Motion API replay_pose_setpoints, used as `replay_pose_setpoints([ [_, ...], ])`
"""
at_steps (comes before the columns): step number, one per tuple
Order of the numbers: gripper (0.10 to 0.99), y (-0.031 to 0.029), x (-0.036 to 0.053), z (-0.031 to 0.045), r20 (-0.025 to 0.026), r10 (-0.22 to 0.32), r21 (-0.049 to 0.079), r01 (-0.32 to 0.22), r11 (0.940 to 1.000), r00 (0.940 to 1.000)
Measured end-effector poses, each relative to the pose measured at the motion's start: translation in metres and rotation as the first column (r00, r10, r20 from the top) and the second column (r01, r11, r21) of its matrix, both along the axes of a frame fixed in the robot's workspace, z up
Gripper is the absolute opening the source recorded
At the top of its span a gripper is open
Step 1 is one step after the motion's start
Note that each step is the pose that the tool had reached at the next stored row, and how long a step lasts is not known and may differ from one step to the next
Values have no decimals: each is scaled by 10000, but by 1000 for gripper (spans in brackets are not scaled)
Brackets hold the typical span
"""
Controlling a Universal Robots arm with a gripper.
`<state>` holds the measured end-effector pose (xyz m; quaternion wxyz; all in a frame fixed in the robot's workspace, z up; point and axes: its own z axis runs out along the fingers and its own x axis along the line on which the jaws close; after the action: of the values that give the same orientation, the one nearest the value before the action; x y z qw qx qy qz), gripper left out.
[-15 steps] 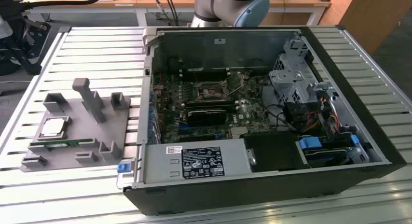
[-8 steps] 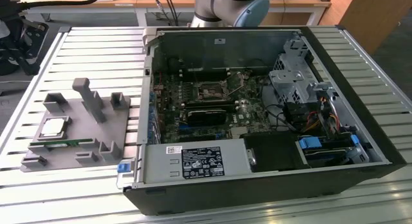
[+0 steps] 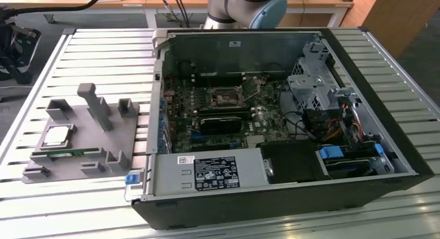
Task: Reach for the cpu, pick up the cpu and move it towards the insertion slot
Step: 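Pick up the cpu and move it towards the insertion slot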
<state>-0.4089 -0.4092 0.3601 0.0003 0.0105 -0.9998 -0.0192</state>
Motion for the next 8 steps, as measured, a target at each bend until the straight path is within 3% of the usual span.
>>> replay_pose_setpoints([
  [5, 114, -38, -21, -85, -6, 3, -3, -3, 10000, 10000],
  [8, 235, -62, -42, -141, -1, 2, -1, -2, 10000, 10000],
])
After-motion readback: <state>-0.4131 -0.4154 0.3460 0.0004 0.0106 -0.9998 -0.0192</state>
